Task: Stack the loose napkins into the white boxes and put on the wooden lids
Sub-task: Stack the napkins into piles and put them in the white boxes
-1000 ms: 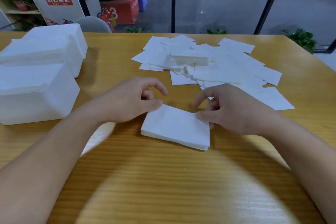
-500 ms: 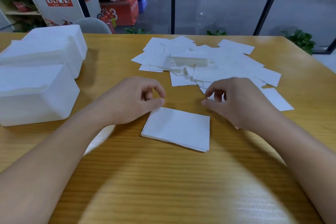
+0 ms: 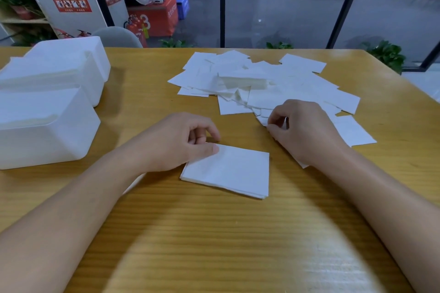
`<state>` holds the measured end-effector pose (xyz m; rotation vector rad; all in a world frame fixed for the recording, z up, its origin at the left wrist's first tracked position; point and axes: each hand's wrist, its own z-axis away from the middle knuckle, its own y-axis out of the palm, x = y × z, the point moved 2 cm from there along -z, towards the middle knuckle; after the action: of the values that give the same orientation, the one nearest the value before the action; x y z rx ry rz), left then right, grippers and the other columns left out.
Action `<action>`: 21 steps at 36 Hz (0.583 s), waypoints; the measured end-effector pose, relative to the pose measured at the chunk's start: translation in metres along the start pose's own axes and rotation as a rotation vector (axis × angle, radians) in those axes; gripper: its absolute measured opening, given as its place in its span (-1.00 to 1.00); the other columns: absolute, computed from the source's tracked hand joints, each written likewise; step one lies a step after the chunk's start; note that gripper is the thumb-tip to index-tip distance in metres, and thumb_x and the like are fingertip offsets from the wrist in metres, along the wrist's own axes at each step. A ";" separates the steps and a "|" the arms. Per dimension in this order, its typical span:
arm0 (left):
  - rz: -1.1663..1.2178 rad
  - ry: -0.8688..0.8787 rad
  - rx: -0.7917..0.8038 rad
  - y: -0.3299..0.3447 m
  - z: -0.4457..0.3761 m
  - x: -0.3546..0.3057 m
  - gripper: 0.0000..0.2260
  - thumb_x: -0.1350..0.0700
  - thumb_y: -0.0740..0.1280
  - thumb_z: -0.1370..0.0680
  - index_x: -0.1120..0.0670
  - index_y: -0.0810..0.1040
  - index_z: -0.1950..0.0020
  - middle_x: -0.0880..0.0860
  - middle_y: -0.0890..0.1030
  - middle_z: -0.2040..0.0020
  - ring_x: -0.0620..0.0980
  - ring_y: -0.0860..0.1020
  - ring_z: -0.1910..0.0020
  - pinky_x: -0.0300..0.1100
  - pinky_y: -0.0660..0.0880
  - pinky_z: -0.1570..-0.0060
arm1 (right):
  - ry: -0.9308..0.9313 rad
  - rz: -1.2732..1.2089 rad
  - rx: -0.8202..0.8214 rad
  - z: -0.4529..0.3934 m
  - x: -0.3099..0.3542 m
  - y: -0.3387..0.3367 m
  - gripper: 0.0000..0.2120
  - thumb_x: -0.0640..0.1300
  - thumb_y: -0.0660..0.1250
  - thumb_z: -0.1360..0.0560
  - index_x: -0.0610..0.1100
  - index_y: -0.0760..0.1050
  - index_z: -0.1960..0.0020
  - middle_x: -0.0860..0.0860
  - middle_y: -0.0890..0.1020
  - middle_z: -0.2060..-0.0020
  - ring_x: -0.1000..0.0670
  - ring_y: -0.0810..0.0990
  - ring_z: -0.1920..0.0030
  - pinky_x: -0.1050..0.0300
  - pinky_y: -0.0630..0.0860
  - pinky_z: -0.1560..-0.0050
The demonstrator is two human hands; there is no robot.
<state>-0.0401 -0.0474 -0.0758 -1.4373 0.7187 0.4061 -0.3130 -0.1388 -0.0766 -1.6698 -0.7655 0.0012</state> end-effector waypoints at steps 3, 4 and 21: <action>0.008 -0.017 0.003 0.000 0.000 -0.001 -0.95 -0.07 0.54 -0.61 -0.15 0.71 0.02 -0.03 0.62 0.22 -0.09 0.48 0.29 -0.04 0.51 0.22 | -0.006 -0.025 -0.031 0.000 -0.001 0.001 -0.88 -0.10 0.43 -0.58 0.03 0.68 0.13 0.15 0.63 0.13 0.12 0.54 0.17 0.16 0.41 0.21; 0.006 -0.023 0.003 0.000 0.000 -0.001 -0.93 -0.07 0.54 -0.61 -0.13 0.71 0.04 -0.04 0.62 0.23 -0.10 0.48 0.30 -0.07 0.50 0.23 | -0.007 -0.036 -0.049 0.000 -0.001 0.001 -0.87 -0.09 0.44 -0.57 0.04 0.68 0.14 0.15 0.63 0.14 0.14 0.54 0.19 0.19 0.39 0.22; 0.616 -0.013 -0.198 0.013 0.001 -0.035 -0.73 0.06 0.35 -0.74 0.03 0.63 -0.43 0.10 0.80 0.00 0.15 0.77 -0.07 0.21 0.66 -0.24 | -0.383 -0.547 0.021 0.033 0.062 0.011 -0.97 -0.13 0.53 -0.61 -0.01 0.74 -0.01 0.13 0.71 0.06 -0.01 0.70 -0.05 0.08 0.58 -0.10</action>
<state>-0.0738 -0.0396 -0.0623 -1.3723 1.1351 0.9825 -0.2726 -0.0803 -0.0697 -1.4090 -1.4892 -0.0556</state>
